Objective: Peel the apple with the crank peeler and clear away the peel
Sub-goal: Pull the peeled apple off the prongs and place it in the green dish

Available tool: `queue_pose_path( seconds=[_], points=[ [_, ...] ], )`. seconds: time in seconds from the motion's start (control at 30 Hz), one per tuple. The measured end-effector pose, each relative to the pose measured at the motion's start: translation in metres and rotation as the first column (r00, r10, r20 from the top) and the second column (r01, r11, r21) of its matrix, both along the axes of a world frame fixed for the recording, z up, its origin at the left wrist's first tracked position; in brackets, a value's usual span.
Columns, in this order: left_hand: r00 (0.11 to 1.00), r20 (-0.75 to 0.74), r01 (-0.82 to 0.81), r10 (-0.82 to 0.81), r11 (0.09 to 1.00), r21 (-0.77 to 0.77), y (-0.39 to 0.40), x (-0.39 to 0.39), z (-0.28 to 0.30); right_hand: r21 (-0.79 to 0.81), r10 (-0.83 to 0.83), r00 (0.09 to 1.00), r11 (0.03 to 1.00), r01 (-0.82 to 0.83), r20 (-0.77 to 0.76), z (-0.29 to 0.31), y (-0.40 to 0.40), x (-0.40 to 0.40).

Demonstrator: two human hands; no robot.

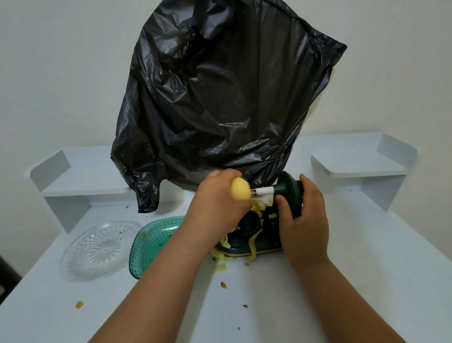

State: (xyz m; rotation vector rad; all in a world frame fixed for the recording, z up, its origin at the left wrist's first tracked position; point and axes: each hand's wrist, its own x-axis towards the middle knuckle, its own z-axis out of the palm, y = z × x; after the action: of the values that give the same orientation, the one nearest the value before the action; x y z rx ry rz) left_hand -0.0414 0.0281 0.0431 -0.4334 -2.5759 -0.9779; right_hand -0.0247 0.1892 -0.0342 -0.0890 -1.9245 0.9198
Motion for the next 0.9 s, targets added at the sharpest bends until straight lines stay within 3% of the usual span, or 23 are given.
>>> queue_pose_path(
  seconds=[0.17,0.37,0.5,0.67,0.9],
  points=[
    [0.984,-0.054,-0.173,0.169,0.980,-0.093,-0.014,-0.004,0.006,-0.017,0.009,1.000,1.000,-0.009,-0.001,-0.001,0.002,0.001],
    [0.977,0.190,-0.145,0.097,0.956,0.256,-0.049,-0.002,0.013,-0.031,0.035,0.999,0.999,-0.036,-0.027,-0.001,0.002,0.000],
    [0.960,0.207,-0.250,0.187,0.906,0.340,-0.068,0.005,-0.007,-0.016,0.037,0.999,0.999,-0.038,-0.034,-0.001,0.005,0.001],
    [0.940,0.107,-0.336,0.325,0.934,0.118,-0.090,0.016,-0.045,0.002,0.043,0.998,0.999,-0.043,0.041,-0.005,0.007,-0.001],
    [0.941,0.065,-0.323,0.332,0.938,-0.124,-0.102,0.042,-0.073,-0.054,0.187,0.978,0.982,-0.183,0.087,-0.011,0.004,0.000]
  ],
)
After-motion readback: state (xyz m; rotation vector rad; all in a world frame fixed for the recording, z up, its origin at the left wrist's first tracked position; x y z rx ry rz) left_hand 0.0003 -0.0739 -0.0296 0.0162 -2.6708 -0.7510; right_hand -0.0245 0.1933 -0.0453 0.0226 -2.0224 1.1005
